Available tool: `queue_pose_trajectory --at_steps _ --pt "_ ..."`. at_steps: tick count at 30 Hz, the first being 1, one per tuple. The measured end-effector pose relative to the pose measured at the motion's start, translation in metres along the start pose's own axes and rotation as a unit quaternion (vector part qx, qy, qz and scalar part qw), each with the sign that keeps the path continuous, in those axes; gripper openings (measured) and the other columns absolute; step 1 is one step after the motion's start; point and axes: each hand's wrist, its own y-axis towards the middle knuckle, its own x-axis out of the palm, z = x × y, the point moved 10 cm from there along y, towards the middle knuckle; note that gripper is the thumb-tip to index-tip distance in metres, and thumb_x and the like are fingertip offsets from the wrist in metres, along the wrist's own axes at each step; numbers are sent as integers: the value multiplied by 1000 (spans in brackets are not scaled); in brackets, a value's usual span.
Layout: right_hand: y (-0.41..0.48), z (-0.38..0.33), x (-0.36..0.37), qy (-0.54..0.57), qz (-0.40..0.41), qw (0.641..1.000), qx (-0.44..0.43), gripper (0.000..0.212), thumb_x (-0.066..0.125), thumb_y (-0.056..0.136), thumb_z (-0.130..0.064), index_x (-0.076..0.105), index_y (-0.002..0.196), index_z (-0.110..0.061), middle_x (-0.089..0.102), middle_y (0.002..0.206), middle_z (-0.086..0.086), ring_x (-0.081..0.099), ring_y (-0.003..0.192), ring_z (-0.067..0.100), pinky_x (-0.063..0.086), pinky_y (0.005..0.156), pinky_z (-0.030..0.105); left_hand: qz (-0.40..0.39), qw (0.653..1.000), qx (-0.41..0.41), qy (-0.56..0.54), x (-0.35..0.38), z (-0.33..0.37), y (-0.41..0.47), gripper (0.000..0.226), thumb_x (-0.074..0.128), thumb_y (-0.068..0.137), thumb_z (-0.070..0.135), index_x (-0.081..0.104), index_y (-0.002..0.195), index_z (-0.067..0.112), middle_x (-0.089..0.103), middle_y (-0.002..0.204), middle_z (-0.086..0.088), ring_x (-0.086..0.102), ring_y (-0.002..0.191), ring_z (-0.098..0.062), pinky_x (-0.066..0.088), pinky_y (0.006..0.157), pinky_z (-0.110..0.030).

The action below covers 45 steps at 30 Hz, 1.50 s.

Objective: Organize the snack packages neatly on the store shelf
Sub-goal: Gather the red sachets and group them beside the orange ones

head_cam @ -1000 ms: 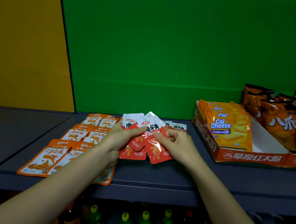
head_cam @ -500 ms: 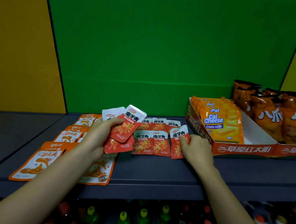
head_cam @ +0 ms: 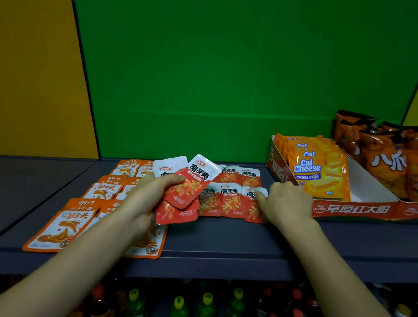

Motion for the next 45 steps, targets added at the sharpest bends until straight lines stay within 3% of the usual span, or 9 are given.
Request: queue_pose_trajectory --at_steps 4,7,11,18,25,31,39,43,45 --pt "-22 -24 -20 178 18 982 -64 55 32 94 -58 66 95 -15 66 94 8 60 92 28 43 78 35 -19 1000 6 -8 10 -2 -6 39 63 86 12 50 121 2 69 72 -12 65 41 -16 51 37 -26" --pt "-38 -53 -19 370 -48 922 -101 63 34 91 -61 66 81 -8 69 73 7 65 71 19 48 78 32 -25 1000 5 -13 18 -6 -8 43 66 84 12 50 123 3 67 78 -13 65 43 -15 52 39 -26" --pt "-31 -61 -4 506 -57 857 -80 40 58 88 -42 63 66 -9 69 69 13 62 65 25 51 74 37 -26 999 13 -18 19 -10 -7 52 70 80 12 48 125 3 69 96 -19 68 58 -22 54 46 -30" --pt "-21 -49 27 589 -147 792 -63 31 56 93 -27 54 63 -19 63 80 3 58 78 14 44 78 31 -13 998 18 -54 -12 8 -10 11 54 92 13 61 90 5 71 56 -8 67 44 -16 52 39 -25" --pt "-37 -73 46 365 -237 887 -152 38 54 93 -31 43 58 -19 42 64 -1 40 65 15 30 64 30 25 996 -15 -81 -43 8 -12 26 44 89 17 56 107 3 70 72 -15 68 52 -24 54 40 -30" --pt "-41 -82 42 249 -231 923 -182 38 51 94 -34 37 62 -19 41 67 1 38 63 14 28 54 27 -25 999 -16 -31 -25 7 -20 26 40 93 14 57 77 3 68 51 -10 65 39 -18 51 35 -25" --pt "-41 -75 26 254 -154 938 -180 45 40 97 -43 49 69 -9 53 68 5 49 68 23 34 59 32 -52 998 -19 3 -5 -3 -16 31 51 91 12 53 116 -5 72 93 -22 69 64 -21 59 52 -33" --pt "-45 -59 0 403 -94 900 -137 56 29 97 -51 66 78 -13 69 87 2 62 89 19 43 82 32 -81 996 13 21 22 -4 -20 6 57 89 6 58 95 5 70 59 -4 65 45 -10 56 46 -23" --pt "-47 -59 -4 443 -96 881 -139 60 32 94 -55 68 80 -10 70 90 10 64 90 23 46 86 34 -110 993 36 27 40 -4 -23 15 60 87 4 61 102 4 72 68 -5 67 50 -11 55 49 -21"
